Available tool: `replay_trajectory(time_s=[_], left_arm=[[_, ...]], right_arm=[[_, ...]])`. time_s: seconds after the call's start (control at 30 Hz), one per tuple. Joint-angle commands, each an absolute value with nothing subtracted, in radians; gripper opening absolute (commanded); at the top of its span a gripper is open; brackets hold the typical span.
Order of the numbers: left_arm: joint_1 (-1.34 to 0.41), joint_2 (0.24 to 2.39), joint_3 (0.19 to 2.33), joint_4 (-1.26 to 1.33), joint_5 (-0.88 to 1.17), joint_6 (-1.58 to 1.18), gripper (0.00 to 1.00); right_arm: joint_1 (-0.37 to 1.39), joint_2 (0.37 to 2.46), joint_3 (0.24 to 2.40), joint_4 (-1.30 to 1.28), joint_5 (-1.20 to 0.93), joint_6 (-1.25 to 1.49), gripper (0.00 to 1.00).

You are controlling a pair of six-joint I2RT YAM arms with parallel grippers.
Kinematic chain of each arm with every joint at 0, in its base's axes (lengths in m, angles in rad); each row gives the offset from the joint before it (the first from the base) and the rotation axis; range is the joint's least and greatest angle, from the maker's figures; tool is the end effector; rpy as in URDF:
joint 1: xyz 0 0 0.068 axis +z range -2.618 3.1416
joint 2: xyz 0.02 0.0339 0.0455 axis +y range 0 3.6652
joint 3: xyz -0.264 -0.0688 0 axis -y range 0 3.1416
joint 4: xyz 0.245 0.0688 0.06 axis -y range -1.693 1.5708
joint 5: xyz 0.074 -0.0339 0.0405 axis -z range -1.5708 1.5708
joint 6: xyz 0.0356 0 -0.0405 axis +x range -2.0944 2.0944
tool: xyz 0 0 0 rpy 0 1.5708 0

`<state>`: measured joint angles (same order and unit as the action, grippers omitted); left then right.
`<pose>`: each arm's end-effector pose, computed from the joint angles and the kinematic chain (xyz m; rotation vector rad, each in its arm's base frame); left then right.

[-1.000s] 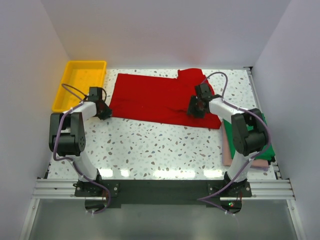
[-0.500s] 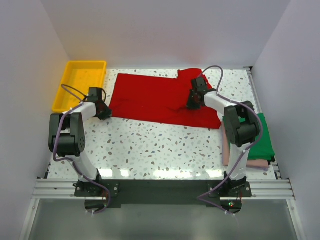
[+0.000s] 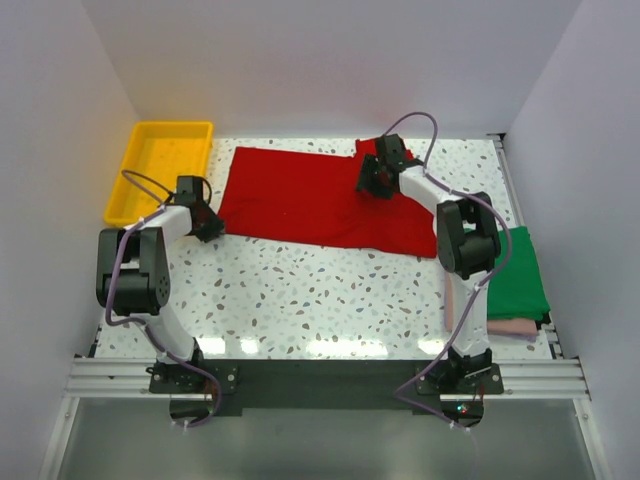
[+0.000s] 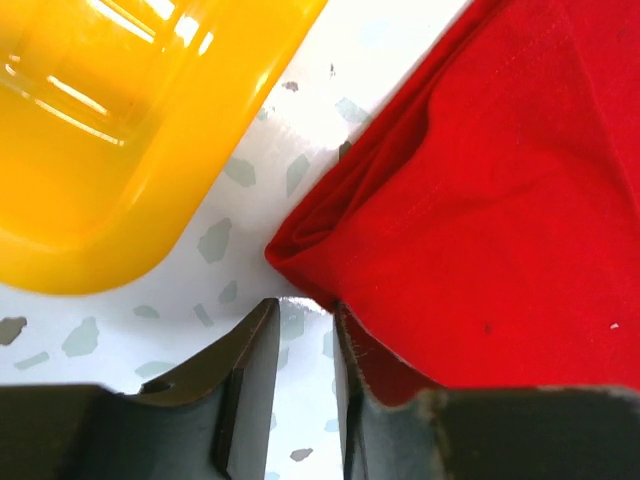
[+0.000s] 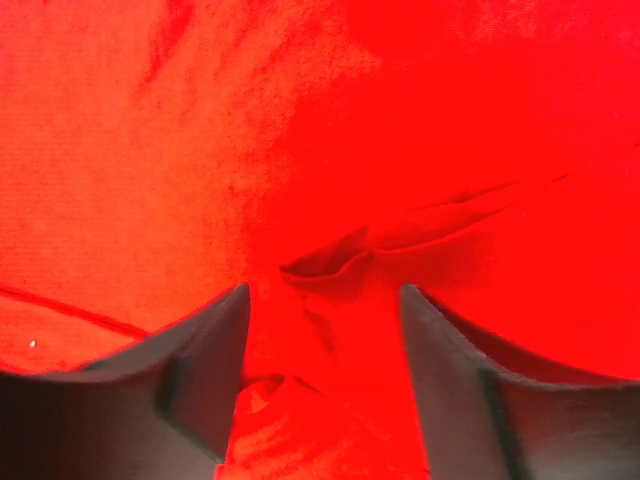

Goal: Fold and stack the t-shirts
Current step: Fold the tshirt

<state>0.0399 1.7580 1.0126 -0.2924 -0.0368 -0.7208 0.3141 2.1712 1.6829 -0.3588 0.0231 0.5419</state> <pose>0.3452 0.0151 0.1564 -0.9851 2.4284 -0.1934 0.4627 0.1494 0.1873 0.2891 2.4330 0.3592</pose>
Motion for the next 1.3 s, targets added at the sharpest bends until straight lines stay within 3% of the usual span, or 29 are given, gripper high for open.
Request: replay_trajectory(time_s=[0.0,0.03,0.1,0.33,0.63,0.83,1.13,1.27], left_arm=[[0.054,1.674,0.993,-0.247,-0.005,-0.703,0.34],[0.055,1.661,0.989,-0.241,0.021,-0.700,0.36],[0.058,1.623,0.989,-0.242,0.025,-0.693,0.42],[0.067,1.503,0.948,-0.264,-0.060,-0.718,0.50],[0.067,1.552,0.902,-0.200,-0.064,-0.765,0.54],[0.067,1.637,0.897,-0.135,-0.064,-0.801,0.55],[0.066,1.718,0.920,-0.106,-0.083,-0.824,0.54],[0.066,1.743,0.933,-0.113,-0.095,-0.824,0.48]], right_arm=[[0.313,2.132,1.718,-0.357,0.003,0.511,0.68],[0.311,2.100,1.714,-0.374,0.017,0.506,0.76],[0.302,2.059,1.691,-0.403,0.028,0.505,0.79],[0.244,1.757,1.323,-0.445,0.069,0.566,0.77],[0.207,1.445,0.898,-0.355,0.054,0.653,0.75],[0.141,1.430,0.807,-0.313,0.060,0.661,0.74],[0.072,1.526,0.834,-0.273,0.055,0.643,0.72],[0.074,1.568,0.851,-0.258,0.049,0.655,0.64]])
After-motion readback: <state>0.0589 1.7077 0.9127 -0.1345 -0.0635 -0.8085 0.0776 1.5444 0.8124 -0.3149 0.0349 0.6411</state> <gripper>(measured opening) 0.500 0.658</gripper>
